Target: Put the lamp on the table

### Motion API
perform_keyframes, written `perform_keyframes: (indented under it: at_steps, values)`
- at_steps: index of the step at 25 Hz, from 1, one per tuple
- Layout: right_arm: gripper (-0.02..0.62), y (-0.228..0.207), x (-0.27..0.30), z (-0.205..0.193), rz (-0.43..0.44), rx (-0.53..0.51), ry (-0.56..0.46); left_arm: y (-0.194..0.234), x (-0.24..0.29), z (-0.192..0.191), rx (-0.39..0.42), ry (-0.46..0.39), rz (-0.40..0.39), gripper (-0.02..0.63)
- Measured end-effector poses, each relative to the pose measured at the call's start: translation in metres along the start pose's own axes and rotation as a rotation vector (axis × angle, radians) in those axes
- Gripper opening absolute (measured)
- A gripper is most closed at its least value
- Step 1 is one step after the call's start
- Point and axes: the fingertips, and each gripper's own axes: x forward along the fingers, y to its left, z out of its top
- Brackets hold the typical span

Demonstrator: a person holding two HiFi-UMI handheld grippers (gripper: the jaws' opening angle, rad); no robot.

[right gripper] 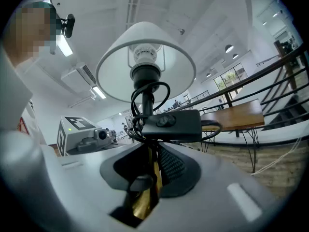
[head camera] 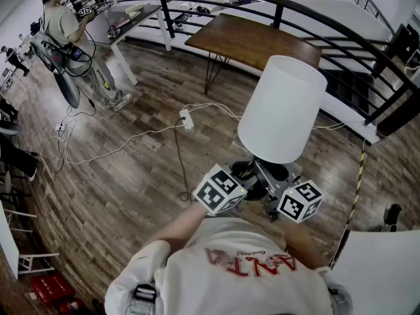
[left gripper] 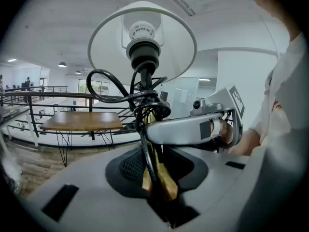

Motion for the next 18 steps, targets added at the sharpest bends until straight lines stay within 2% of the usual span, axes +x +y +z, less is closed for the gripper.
perform_keyframes:
  at_steps: [18]
  values:
    - [0.086, 0.0020, 0.0043, 0.0031, 0.006, -0.014, 0.003, 0.0043, -0.0032, 0.0043, 0.002, -0.009, 0.007, 0.106]
